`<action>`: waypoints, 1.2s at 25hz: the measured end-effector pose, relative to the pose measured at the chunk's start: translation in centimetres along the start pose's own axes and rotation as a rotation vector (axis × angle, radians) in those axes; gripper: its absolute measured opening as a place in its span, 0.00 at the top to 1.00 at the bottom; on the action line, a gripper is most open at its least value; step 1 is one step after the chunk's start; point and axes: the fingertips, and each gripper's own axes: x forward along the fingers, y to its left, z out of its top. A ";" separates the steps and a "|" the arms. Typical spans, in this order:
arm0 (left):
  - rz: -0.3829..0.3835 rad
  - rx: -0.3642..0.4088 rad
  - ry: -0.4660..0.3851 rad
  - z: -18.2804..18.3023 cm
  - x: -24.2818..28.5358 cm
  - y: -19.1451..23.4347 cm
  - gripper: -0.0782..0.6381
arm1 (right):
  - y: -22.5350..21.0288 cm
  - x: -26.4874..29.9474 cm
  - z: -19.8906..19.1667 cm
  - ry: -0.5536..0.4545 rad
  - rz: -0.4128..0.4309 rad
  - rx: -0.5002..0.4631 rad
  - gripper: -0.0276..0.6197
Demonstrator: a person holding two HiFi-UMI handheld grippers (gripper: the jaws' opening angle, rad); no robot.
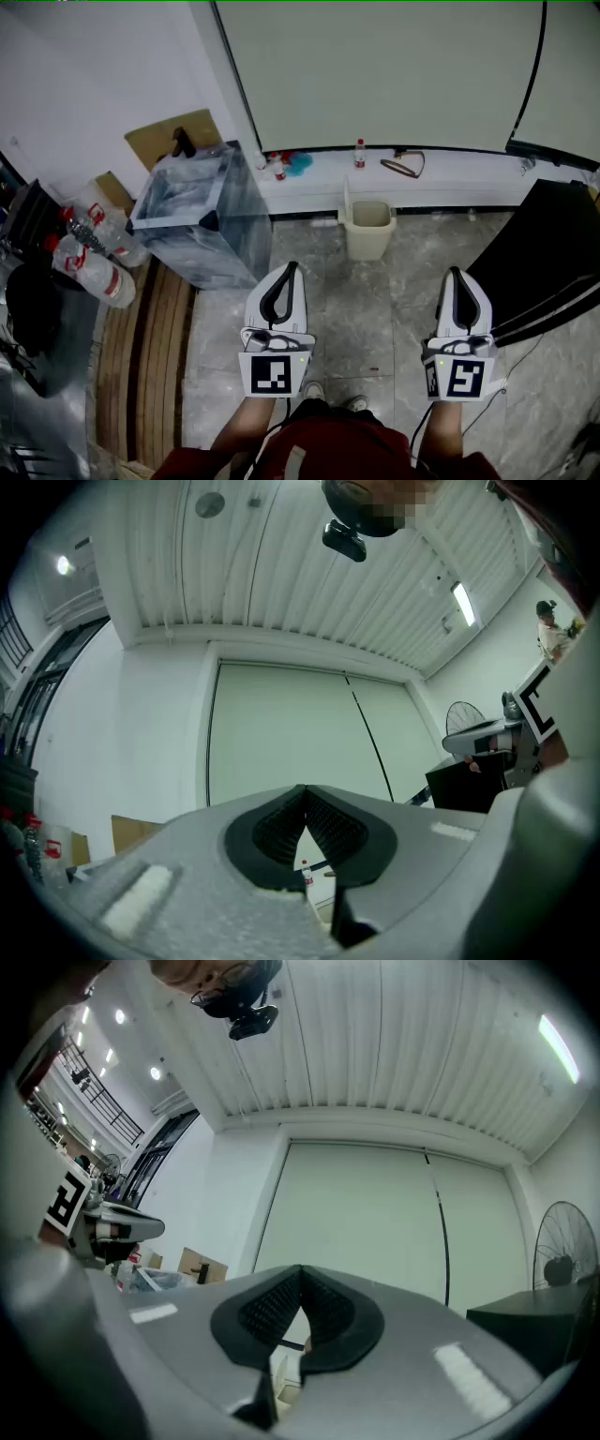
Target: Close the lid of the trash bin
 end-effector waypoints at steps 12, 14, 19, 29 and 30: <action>-0.032 -0.027 -0.038 -0.5 -1.6 7.1 0.88 | 7.5 1.8 2.1 -0.033 -0.008 0.022 0.96; -0.042 -0.027 -0.049 -0.6 -1.5 8.0 0.88 | 8.7 2.2 2.3 -0.031 -0.010 0.008 0.96; -0.061 -0.035 -0.063 -1.2 -1.4 9.7 0.88 | 10.6 2.8 2.2 -0.032 -0.015 -0.004 0.96; -0.088 -0.078 -0.040 -3.8 2.3 9.6 0.88 | 9.8 5.4 -0.3 -0.016 -0.013 0.012 0.96; -0.088 -0.080 -0.036 -4.1 2.9 9.5 0.88 | 9.3 5.9 -0.8 -0.009 -0.015 0.011 0.96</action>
